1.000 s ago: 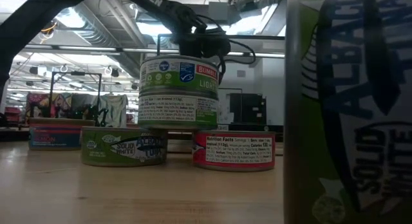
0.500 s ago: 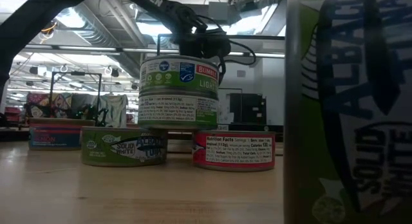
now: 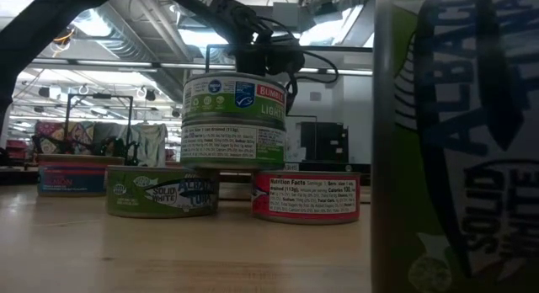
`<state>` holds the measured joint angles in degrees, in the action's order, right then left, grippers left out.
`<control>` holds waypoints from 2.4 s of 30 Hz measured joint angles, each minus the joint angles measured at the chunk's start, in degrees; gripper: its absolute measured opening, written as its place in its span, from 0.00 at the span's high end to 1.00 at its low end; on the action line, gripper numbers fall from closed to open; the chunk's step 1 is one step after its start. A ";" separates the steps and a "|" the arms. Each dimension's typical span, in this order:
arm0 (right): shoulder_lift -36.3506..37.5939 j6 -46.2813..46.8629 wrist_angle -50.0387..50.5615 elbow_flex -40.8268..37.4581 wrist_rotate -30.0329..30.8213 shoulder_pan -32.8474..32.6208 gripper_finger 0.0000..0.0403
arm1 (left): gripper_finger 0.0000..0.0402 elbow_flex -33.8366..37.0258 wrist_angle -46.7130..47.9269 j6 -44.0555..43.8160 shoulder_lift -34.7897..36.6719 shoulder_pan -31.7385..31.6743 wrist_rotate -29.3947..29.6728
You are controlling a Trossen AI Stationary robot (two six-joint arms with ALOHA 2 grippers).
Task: Stack canned seafood by type on shelf
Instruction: Put the green tuna can on the shelf
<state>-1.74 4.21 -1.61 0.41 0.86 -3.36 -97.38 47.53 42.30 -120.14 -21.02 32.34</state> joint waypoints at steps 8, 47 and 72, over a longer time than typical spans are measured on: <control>0.00 0.02 -1.53 0.05 0.02 0.00 0.27 | 0.39 0.00 0.82 -0.38 2.87 0.02 0.53; -32.04 -11.59 -4.98 28.30 -15.65 -0.07 0.27 | 0.39 -0.07 27.71 -37.89 28.16 11.35 0.65; -89.84 -27.30 37.11 85.17 0.24 -27.48 0.27 | 0.39 -0.07 27.71 -49.12 30.40 19.37 -3.28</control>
<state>-91.57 -23.09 35.50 85.57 1.11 -30.83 -97.45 75.23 -6.81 -89.74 -1.65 29.06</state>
